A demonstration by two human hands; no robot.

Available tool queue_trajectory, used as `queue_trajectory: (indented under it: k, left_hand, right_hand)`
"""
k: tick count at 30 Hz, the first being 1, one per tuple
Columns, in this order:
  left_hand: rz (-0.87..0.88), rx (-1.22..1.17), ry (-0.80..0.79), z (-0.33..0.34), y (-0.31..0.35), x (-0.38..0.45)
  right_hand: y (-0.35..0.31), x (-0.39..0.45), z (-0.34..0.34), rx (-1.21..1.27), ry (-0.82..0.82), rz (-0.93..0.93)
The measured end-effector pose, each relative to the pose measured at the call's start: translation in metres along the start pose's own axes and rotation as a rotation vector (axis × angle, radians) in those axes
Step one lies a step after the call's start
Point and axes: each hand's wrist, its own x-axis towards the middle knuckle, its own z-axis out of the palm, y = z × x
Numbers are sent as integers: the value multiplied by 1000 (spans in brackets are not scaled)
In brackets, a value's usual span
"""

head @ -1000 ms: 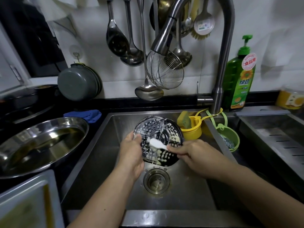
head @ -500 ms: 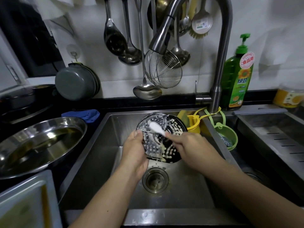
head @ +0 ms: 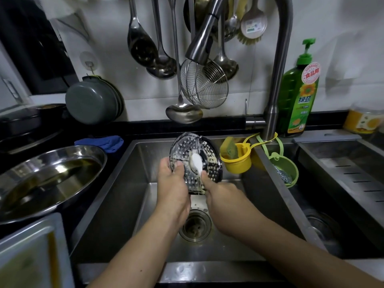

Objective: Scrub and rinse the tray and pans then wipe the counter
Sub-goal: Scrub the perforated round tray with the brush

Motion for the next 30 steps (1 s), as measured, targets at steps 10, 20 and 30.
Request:
queue_trajectory:
  k: [10,20,30]
  left_hand:
    - [37,-31,-3,-1,-3,3]
    - [-30,-137,110,-17,6,14]
    - [-63,-147,111,-17,5,14]
  right_hand:
    - [6,5,-8,9,67,-9]
    - [12,3,-9,24,24,-33]
    - [1,-3,-7,-74,-70,-67]
